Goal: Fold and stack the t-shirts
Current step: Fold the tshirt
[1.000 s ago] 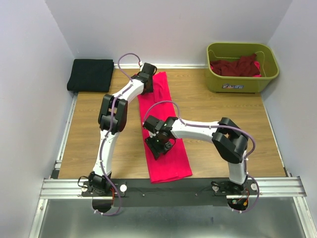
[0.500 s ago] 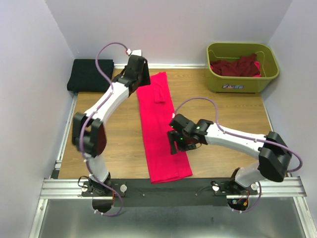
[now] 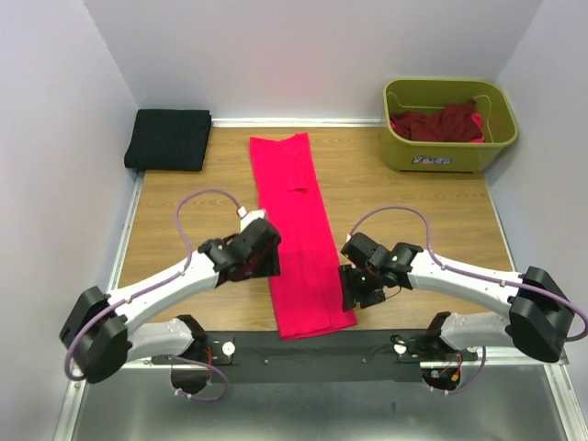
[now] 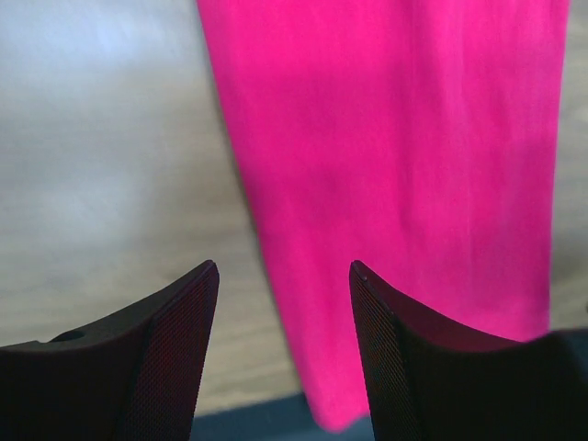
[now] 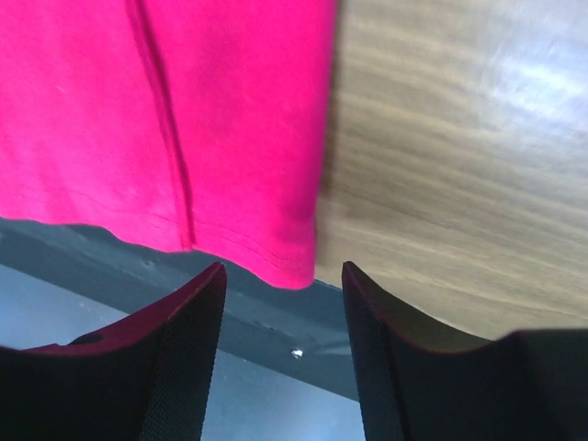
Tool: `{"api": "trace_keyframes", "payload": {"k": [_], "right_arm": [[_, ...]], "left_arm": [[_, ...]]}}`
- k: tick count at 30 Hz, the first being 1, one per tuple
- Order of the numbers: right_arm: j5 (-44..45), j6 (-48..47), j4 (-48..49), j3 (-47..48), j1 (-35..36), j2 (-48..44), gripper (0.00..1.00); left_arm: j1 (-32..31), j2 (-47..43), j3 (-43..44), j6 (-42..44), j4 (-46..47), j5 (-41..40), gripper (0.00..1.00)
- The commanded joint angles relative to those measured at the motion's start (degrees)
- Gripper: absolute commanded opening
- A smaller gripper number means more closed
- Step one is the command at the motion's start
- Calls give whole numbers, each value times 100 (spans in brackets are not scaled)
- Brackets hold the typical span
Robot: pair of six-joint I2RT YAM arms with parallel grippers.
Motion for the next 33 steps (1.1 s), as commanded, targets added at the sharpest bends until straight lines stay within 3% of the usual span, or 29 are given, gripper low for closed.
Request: {"api": "trace_keyframes", "payload": {"k": [1,7,18,21,26,28,33], "right_arm": [[-395,100,155,-349,-28,-163,59],[-580,109,418,-649,-28,-207,57],[-597,47,928,-798,-28,100,53],[-659,-5,1103,-851,-28,329,41],[-720,-58,1209,-904,-37,479,6],[-712,-58,1210,-931,-28,444,1],[-668,-102,1218,-939,-28,443,1]], "left_arm": [[-795,-379,-435,-1559,-319,281,67],[-1772,-89,-515,-2483,-653,422,67],[-2196,-18,-550,-2986,-1102,571,67],[-2284,-36,-629,-3100,-1085,703,67],[-2486,-54,-647,-3285,-1067,852,66],[-2539,-28,-647,-3320,-1067,879,66],[-2618,43,-699,-3452,-944,931,64]]}}
